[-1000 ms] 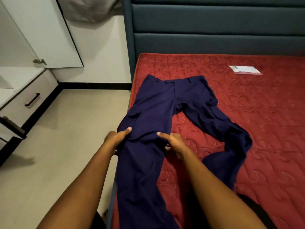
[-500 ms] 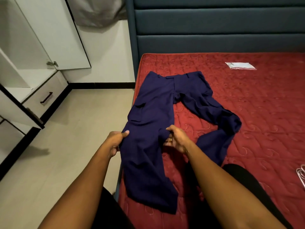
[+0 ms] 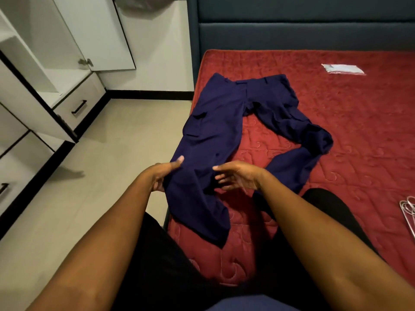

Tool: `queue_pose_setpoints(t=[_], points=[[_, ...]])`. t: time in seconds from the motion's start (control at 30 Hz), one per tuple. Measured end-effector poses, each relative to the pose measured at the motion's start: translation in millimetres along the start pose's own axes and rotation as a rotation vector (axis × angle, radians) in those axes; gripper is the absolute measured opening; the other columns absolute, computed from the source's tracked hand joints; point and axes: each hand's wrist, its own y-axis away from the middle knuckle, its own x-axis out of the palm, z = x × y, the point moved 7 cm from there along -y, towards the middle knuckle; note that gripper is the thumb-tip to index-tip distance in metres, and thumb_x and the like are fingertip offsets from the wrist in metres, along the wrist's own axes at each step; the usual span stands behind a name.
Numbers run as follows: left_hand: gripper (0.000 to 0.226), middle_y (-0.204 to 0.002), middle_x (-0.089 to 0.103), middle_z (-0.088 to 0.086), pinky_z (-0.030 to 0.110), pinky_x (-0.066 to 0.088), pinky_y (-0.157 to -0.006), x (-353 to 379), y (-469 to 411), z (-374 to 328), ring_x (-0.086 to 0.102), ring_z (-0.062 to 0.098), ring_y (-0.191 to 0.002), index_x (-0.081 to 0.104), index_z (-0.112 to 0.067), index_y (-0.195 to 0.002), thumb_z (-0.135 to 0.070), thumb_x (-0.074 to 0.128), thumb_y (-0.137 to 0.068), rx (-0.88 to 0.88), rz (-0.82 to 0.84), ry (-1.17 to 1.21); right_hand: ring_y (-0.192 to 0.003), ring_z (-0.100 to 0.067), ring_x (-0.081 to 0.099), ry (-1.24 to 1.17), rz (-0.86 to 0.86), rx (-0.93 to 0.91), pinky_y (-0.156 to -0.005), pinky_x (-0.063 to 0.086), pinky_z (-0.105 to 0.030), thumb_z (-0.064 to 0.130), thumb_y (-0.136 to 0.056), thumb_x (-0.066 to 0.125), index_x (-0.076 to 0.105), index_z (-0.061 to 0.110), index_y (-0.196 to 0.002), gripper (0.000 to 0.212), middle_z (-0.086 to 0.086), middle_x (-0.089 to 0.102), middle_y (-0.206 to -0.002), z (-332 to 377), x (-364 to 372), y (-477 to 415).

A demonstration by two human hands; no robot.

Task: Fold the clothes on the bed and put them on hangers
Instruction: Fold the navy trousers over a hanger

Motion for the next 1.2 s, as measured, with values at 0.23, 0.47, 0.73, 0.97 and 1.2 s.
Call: queue_pose_setpoints(t=[0.23,0.47,0.73,0.97,1.2], points=[[0.038,-0.116,0.075,0.008,0.040,0.059,-0.083,-13,13,10,0.072,0.022,-0.099,0.065,-0.005,-0.128,-0.032,0.062,-0.100,0.122,-0.016,0.164,-0.047,-0.015,0.057,-0.368,-0.105,-0.126,-0.048,0.049,-0.022,0.024,-0.099,0.045,0.053,0.017,-0.084,0.018,-0.007,0.060,-0.060,3,23,12],[0.079,-0.123,0.072,0.008,0.046,0.057,-0.094,4,37,44,0.071,0.026,-0.111,0.066,-0.013,-0.128,-0.061,0.085,-0.068,0.039,0.306,-0.073,-0.077,-0.016,0.067,-0.078,-0.117,-0.125,-0.067,0.051,-0.029,0.035,-0.086,0.078,0.075,0.014,-0.101,0.026,0.002,0.075,-0.085,-23,47,11],[0.021,-0.079,0.074,-0.003,0.019,0.049,-0.055,-8,41,39,0.065,0.006,-0.059,0.071,-0.011,-0.103,-0.030,0.065,-0.096,0.044,0.135,0.015,-0.044,-0.008,0.055,-0.135,0.079,-0.003,-0.043,0.036,-0.016,0.021,-0.103,0.054,0.069,0.015,-0.075,0.032,0.001,0.068,-0.061,-26,55,27],[0.022,-0.067,0.059,0.010,0.018,0.032,-0.041,-29,29,60,0.045,0.013,-0.044,0.066,-0.001,-0.091,-0.021,0.074,-0.093,-0.033,0.049,-0.475,-0.046,-0.012,0.055,0.367,-0.216,0.157,-0.047,0.032,-0.019,0.024,-0.091,0.056,0.063,0.012,-0.076,0.021,-0.003,0.068,-0.062,-43,32,26],[0.043,-0.107,0.073,0.013,0.040,0.061,-0.073,-22,26,70,0.071,0.030,-0.095,0.071,-0.005,-0.109,-0.042,0.078,-0.087,0.032,0.018,-0.434,-0.046,-0.016,0.059,0.891,-0.441,-0.125,-0.054,0.047,-0.029,0.029,-0.085,0.070,0.061,0.010,-0.058,0.034,0.001,0.060,-0.045,1,28,19]])
